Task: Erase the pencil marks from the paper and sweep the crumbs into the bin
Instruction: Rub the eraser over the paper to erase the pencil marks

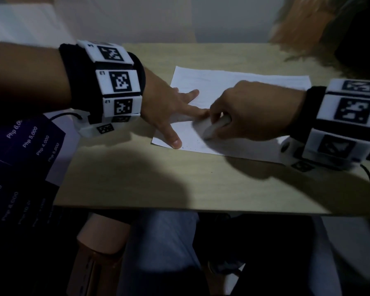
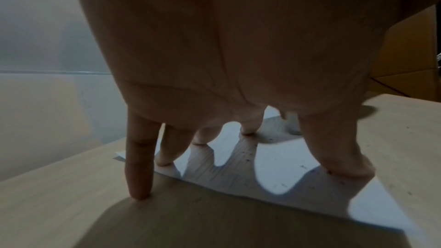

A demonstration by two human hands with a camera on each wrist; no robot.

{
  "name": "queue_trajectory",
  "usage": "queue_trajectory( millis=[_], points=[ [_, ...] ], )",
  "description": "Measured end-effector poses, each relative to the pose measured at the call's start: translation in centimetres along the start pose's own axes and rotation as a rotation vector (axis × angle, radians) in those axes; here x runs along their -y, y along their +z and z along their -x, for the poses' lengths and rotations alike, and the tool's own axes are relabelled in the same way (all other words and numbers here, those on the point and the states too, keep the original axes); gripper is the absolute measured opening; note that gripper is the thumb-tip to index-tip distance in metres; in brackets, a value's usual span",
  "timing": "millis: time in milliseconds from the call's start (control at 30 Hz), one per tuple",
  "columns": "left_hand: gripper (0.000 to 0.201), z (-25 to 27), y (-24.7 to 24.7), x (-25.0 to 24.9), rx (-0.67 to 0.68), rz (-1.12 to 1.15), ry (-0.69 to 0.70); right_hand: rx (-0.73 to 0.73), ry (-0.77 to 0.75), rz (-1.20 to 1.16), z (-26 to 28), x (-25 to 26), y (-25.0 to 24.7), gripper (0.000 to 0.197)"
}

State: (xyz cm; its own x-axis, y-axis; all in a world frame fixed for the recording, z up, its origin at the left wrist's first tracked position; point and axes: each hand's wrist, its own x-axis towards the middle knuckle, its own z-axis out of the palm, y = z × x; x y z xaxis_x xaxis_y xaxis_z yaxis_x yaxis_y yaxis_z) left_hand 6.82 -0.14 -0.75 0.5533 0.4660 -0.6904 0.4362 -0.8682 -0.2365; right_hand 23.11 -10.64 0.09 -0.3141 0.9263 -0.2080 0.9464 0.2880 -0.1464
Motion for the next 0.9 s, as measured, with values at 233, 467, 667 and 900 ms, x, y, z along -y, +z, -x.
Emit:
queue_trajectory(
  millis=[233, 467, 667, 900],
  points=[
    [0.103, -0.1, 0.1, -0.1, -0.007, 0.014, 0.005, 0.086, -0.028, -0.041, 0.7, 0.2, 0.4, 0.036],
    [0.108, 0.2, 0.0, -0.2, 0.010, 0.020, 0.007, 0.007, -0.073, 0.014, 1.3, 0.9, 1.5, 0.034],
    [0.104, 0.1, -0.1, -0.1, 0.004, 0.008, 0.003, -0.009, 0.007, 0.028, -0.1, -0.8, 0.1, 0.035],
    [0.105, -0.1, 0.0, -0.1, 0.012, -0.008, -0.014, 0.054, 0.001, 0.028, -0.1, -0.5, -0.2, 0.042]
  ],
)
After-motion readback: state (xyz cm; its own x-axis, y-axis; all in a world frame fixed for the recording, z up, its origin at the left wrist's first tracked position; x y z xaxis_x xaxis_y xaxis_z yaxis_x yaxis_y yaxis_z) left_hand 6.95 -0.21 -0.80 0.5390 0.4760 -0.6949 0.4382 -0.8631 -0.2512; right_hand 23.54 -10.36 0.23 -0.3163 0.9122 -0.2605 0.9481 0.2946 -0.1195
